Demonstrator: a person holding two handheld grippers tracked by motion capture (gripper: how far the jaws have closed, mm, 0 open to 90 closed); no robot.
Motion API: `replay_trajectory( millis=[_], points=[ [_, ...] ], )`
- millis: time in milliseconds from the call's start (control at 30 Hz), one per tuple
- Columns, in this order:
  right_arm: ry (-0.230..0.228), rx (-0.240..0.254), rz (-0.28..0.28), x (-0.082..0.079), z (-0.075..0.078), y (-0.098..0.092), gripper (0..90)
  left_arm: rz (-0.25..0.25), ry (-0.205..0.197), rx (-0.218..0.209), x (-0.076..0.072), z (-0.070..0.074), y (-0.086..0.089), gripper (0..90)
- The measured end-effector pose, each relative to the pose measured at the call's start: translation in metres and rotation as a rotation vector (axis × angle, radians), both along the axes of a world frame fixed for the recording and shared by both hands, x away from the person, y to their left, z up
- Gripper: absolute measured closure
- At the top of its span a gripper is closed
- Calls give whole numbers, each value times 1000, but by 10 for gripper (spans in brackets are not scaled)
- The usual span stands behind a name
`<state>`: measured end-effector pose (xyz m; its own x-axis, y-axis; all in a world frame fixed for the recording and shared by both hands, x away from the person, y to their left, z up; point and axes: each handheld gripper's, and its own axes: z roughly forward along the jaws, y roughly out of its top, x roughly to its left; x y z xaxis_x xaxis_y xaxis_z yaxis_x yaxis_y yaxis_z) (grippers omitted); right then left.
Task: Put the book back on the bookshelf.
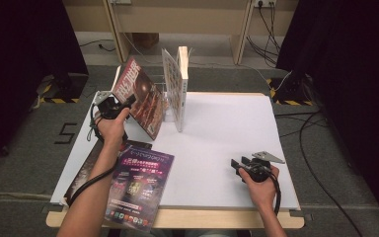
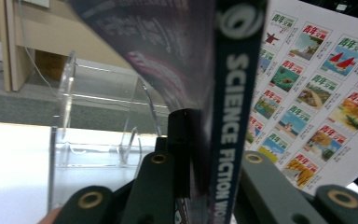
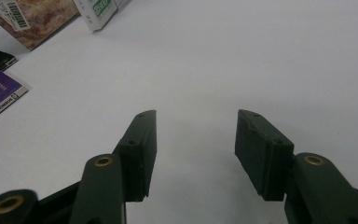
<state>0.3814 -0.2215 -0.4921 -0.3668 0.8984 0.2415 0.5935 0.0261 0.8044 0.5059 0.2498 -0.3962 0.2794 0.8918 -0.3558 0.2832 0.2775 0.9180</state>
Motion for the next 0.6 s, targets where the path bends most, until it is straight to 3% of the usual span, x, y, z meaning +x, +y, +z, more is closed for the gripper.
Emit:
replay_trajectory(
  millis=[267, 600],
  points=[
    [-7, 0, 0, 0, 0, -1, 497, -10, -32, 132, 11, 23, -13, 836],
    [-18, 3, -3, -1, 2, -3, 499, 10, -86, 214, 35, 53, -33, 837]
  ],
)
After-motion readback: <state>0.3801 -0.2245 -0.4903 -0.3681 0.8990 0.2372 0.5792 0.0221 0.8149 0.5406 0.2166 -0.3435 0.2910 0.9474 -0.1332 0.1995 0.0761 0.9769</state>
